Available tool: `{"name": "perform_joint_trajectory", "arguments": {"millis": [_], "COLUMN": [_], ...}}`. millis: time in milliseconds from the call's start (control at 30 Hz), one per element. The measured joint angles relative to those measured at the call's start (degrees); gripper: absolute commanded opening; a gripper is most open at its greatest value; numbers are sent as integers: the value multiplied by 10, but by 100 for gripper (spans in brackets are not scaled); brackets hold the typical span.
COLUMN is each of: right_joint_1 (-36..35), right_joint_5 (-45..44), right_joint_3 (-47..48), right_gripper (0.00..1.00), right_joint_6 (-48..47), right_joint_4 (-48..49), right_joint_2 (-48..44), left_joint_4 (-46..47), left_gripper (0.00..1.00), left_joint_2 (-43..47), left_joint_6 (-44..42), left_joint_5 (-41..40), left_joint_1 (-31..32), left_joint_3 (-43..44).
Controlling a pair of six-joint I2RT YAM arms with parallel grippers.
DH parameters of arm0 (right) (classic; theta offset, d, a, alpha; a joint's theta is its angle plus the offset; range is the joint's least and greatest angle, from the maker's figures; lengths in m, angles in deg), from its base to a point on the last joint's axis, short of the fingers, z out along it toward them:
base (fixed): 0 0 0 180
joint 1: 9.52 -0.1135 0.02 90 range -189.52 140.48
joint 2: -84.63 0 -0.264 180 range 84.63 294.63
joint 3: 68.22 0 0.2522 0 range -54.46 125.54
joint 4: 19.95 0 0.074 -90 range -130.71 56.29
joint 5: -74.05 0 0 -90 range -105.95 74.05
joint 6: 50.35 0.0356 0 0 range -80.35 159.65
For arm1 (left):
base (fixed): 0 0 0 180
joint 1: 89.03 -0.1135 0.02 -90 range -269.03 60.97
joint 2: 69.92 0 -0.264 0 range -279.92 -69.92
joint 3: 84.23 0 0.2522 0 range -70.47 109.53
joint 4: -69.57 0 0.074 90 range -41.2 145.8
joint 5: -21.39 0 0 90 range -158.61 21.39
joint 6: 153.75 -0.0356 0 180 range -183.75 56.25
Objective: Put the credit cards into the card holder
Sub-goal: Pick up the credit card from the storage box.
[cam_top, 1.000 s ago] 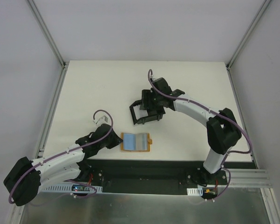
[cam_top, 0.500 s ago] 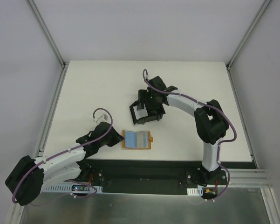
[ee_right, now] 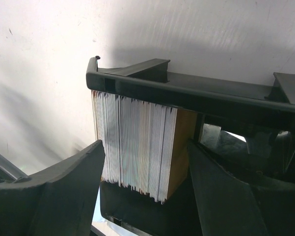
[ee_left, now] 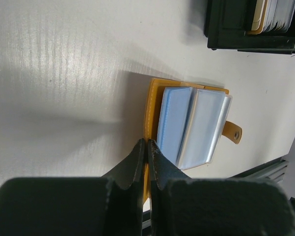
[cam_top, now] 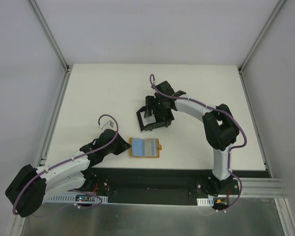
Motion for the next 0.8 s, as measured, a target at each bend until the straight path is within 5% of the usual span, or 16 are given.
{"name": "perform_joint_trajectory", "arguments": {"millis": [800], "right_joint_1": [5], "right_joint_5": [13], "right_joint_3": [0], "right_gripper": [50], "right_joint_6": [0], "right_joint_4": [-1], "right_joint_2": [-2], "left_joint_4": [2], "left_gripper": [0], "left_joint_2": [-8], "left_joint_6": [-2], "left_joint_5": [15], "left_joint_1": [0], "left_joint_3": [0]}}
